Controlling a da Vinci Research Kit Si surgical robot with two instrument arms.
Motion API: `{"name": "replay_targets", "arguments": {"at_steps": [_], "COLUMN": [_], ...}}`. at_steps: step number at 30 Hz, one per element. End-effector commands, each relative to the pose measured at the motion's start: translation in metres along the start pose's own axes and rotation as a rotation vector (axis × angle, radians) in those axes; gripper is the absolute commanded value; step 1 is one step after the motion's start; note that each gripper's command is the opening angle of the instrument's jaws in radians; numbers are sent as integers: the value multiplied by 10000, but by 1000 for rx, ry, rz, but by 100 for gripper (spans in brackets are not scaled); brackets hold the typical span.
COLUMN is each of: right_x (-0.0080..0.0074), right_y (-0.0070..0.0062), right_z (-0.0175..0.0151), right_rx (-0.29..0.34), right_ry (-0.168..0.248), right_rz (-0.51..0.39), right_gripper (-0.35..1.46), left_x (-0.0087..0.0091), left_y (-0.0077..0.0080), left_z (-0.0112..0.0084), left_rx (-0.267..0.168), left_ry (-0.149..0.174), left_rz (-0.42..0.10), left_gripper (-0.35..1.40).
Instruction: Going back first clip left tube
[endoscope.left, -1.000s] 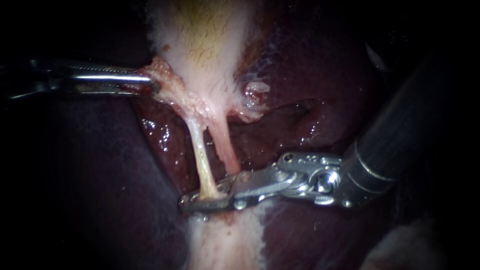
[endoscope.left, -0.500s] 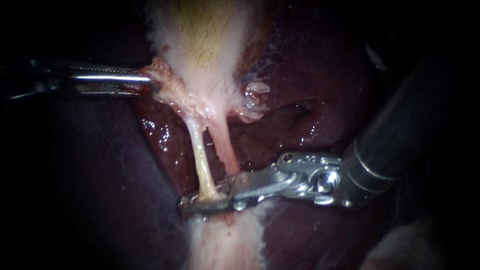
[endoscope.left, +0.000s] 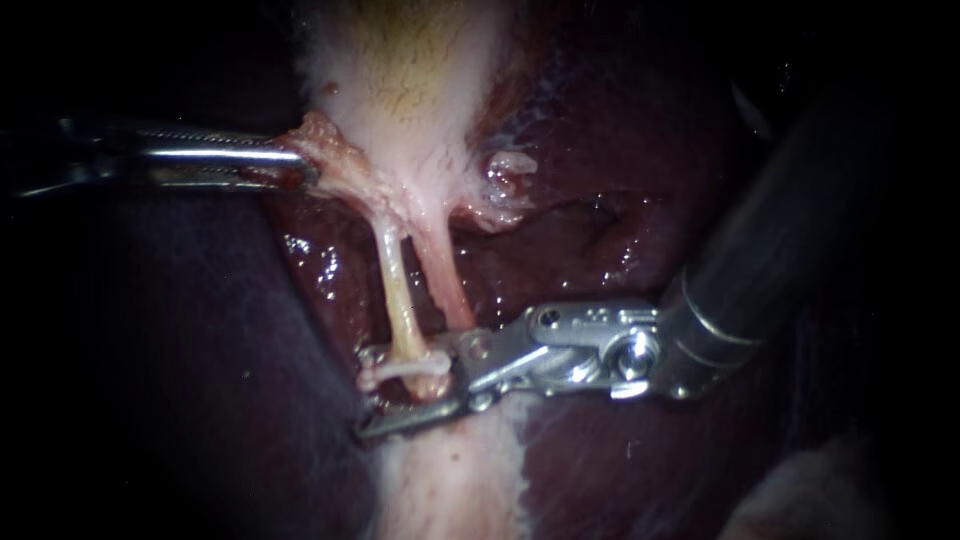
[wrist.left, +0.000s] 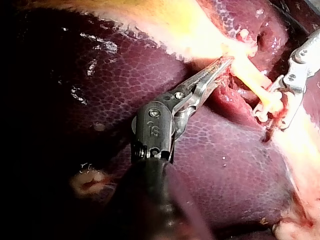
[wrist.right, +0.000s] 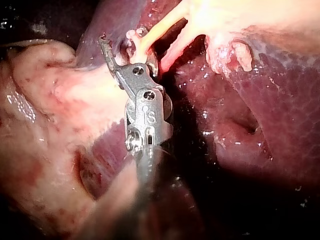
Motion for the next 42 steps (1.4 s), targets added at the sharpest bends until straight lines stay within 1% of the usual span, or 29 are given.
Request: {"name": "replay_targets", "arguments": {"at_steps": [1,3,6,12,14,15,18,19,22,27,31,34,36,38,42], "right_x": [-1,-3,-4,-4,-5,-5,-5,-5,-3,1,2,2,2,4,9], "right_y": [2,6,9,7,5,5,4,2,-1,-1,-3,-6,-9,-11,-12], "right_z": [-1,-3,-7,-11,-16,-19,-29,-34,-53,-89,-119,-139,-152,-163,-182], "right_rx": [-1,-7,-16,-31,-31,-39,-91,-107,-125,-139,-138,-129,-125,-121,-115], "right_ry": [1,2,4,7,7,9,16,18,20,22,13,-11,-41,-59,-58], "right_rz": [-4,-15,-26,-36,-54,-65,-99,-104,-131,-158,-177,-199,-216,-220,-232], "right_gripper": [50,50,50,50,50,50,50,50,50,50,50,50,50,50,50], "left_x": [0,0,0,0,0,0,0,0,0,0,0,0,0,0,0], "left_y": [0,0,0,0,0,0,0,0,0,0,0,0,0,0,0], "left_z": [0,0,1,0,0,0,0,0,-1,-1,-1,-1,-1,-1,-1], "left_rx": [1,1,1,1,1,1,1,1,0,0,0,0,0,0,0], "left_ry": [0,0,0,0,0,0,0,0,0,0,0,0,0,0,0], "left_rz": [0,0,0,0,0,0,0,0,0,0,0,0,0,0,0], "left_gripper": [-35,-35,-35,-35,-35,-35,-35,-35,-35,-35,-35,-35,-35,-35,-35]}}
